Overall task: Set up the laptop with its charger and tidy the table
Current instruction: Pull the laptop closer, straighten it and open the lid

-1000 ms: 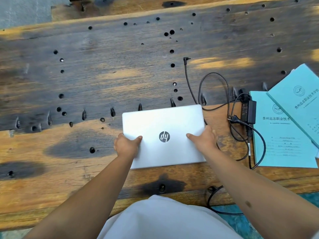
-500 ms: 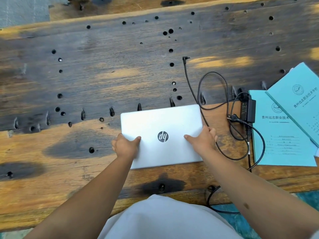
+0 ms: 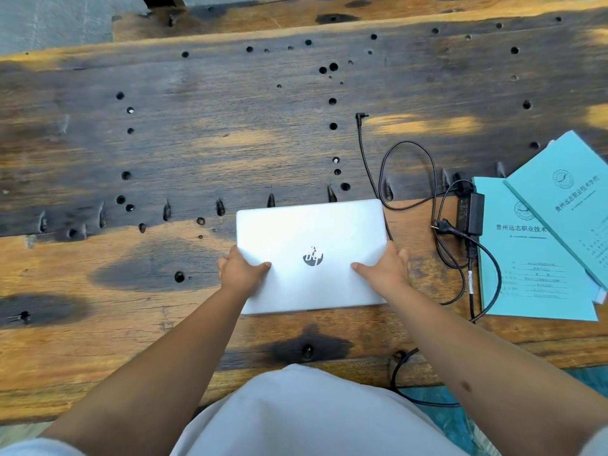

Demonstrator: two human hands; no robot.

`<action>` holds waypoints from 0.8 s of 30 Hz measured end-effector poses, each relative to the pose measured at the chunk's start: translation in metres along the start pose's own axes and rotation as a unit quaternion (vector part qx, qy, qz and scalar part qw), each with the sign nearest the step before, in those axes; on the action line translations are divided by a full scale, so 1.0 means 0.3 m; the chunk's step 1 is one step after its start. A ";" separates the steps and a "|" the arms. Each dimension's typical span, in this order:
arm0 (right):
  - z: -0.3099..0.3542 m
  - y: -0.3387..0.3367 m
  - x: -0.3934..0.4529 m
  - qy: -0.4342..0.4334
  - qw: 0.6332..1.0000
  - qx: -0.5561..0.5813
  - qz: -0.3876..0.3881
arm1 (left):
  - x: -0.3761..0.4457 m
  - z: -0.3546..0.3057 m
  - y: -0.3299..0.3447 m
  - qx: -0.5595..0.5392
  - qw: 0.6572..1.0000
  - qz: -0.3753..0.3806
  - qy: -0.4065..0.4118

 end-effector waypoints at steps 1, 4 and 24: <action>-0.004 0.000 -0.006 -0.009 1.000 0.001 -0.002 | -0.005 0.006 -0.007 0.004 1.000 0.005 0.010; -0.027 0.003 -0.049 -0.051 0.998 -0.024 -0.001 | -0.029 0.050 -0.025 0.007 0.999 0.025 0.036; 0.055 0.192 -0.262 -0.419 0.783 -0.458 0.048 | -0.103 0.402 0.035 0.063 0.984 -0.020 0.167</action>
Point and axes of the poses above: each hand's wrist, its own x-axis towards the middle knuckle, its own y-axis out of the palm, z = x × y, the point moved 2 cm from there along x, towards the middle knuckle, and after that the axes turned 8 degrees about -y, right-handed, at the moved point
